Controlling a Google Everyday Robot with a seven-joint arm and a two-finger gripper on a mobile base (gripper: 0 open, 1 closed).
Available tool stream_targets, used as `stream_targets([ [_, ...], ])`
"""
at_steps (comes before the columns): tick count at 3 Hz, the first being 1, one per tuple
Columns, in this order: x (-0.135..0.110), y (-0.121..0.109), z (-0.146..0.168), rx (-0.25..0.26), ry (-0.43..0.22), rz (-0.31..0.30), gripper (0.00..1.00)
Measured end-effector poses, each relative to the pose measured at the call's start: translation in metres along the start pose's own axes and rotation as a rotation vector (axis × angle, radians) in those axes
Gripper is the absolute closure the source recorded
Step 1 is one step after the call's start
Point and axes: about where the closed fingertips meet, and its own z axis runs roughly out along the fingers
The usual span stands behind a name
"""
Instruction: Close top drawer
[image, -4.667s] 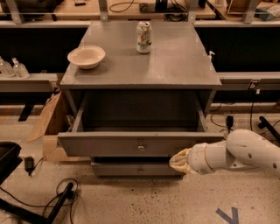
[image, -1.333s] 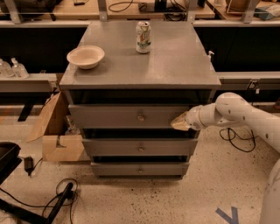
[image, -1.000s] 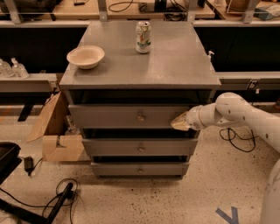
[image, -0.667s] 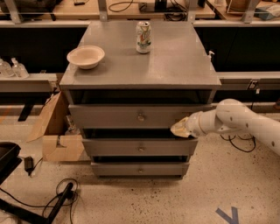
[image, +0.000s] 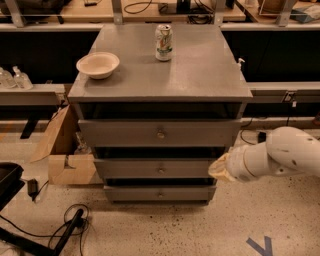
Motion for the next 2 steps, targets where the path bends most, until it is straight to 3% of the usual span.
stream_targets([
  [1, 0.008, 0.023, -0.109, 0.048, 0.181, -0.040, 1.00],
  [2, -0.004, -0.009, -0.194, 0.225, 0.245, -0.018, 1.00],
])
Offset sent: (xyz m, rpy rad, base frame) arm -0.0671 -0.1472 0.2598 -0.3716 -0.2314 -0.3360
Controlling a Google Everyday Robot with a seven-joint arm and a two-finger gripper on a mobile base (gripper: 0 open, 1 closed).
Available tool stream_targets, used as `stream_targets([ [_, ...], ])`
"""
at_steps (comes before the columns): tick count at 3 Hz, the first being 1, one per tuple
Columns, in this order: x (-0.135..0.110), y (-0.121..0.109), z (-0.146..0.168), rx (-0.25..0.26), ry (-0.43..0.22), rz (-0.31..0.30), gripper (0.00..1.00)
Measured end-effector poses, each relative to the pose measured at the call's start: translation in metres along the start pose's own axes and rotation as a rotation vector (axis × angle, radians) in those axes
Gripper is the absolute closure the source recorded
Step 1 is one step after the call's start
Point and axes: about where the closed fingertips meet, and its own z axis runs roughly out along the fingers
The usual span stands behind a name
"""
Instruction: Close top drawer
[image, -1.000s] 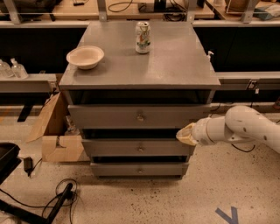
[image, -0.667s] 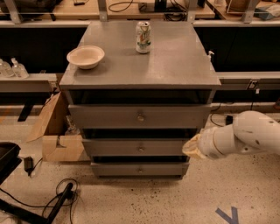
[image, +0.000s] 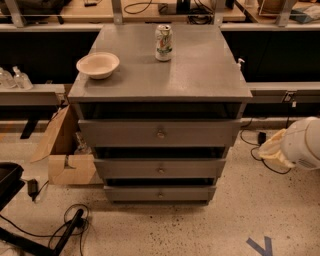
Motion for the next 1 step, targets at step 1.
stream_targets([
  [1, 0.0007, -0.0423, -0.0421, 0.203, 0.011, 0.095, 1.00],
])
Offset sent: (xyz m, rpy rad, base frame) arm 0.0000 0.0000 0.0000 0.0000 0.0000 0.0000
